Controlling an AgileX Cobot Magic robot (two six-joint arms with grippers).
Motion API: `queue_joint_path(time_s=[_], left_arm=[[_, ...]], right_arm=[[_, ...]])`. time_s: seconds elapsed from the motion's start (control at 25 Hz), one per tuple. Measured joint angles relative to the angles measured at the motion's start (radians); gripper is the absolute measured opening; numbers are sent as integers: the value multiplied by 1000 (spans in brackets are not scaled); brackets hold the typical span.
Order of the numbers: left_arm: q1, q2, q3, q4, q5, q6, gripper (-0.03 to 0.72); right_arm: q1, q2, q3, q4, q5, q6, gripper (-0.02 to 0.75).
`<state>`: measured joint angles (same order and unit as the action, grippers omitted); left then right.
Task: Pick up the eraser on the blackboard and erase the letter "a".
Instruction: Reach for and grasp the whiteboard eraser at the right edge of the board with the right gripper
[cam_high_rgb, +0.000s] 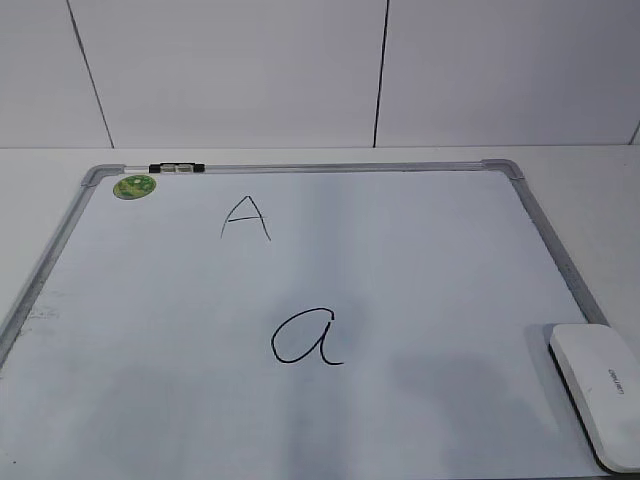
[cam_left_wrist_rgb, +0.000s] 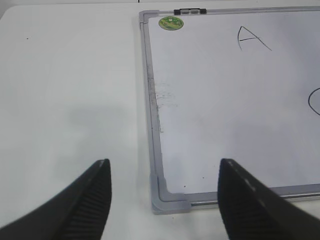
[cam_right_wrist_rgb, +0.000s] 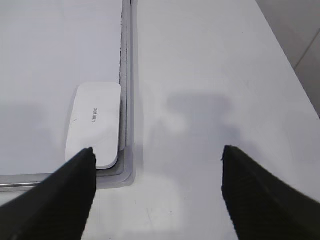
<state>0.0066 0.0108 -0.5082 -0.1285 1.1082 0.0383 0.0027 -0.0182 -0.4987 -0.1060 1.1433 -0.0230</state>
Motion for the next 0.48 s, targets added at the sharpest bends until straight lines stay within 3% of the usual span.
queue_joint_path(time_s=[0.48], left_arm=[[0,0,0,0,0,0,497]], right_arm=[[0,0,0,0,0,0,593]])
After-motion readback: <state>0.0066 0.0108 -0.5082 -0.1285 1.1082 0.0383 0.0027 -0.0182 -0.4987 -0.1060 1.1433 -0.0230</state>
